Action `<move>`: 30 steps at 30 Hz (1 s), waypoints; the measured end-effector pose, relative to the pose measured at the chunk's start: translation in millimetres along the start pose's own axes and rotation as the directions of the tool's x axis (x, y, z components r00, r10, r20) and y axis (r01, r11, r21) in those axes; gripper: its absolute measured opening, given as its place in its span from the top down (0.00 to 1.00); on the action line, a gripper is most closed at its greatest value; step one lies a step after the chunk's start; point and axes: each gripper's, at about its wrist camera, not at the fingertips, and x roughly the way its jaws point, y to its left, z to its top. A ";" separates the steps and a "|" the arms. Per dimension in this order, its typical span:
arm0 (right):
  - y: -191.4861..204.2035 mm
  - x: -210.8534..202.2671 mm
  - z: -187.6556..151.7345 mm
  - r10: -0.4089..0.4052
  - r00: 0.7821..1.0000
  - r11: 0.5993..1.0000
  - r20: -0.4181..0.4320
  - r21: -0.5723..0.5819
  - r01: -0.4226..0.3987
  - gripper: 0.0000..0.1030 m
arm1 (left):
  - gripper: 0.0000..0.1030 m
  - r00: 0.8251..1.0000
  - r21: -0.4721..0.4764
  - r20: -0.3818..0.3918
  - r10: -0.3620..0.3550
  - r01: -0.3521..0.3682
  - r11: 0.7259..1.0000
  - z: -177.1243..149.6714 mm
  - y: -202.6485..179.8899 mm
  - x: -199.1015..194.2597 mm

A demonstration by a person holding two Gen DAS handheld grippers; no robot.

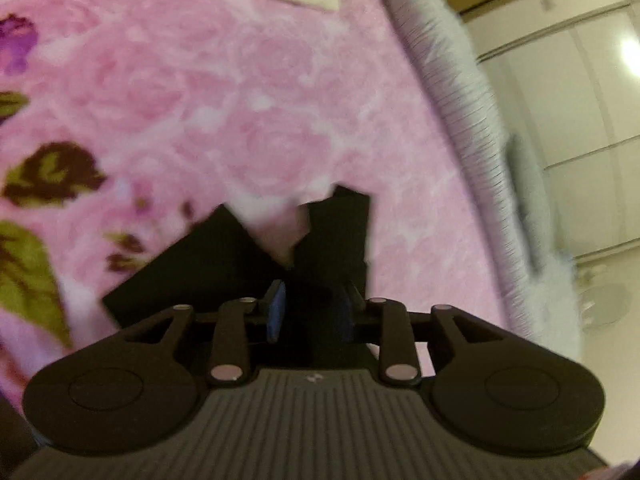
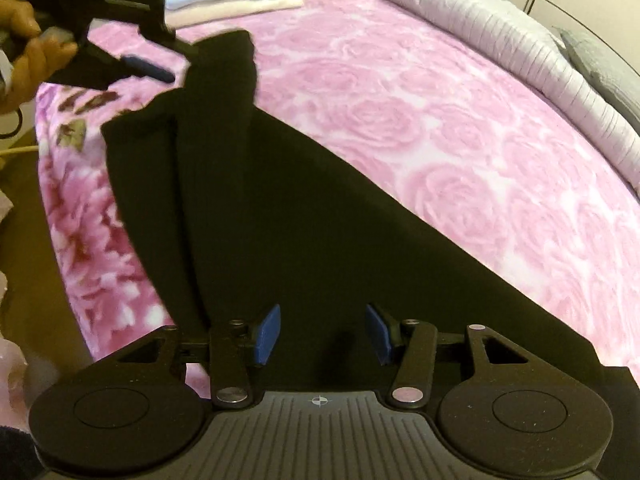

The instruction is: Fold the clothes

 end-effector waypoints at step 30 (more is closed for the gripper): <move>-69.3 1.0 -52.2 0.238 0.962 0.627 0.137 0.734 -0.260 0.50 | 0.72 0.965 0.491 -0.187 0.184 -0.071 0.868 -29.0 -121.2 99.5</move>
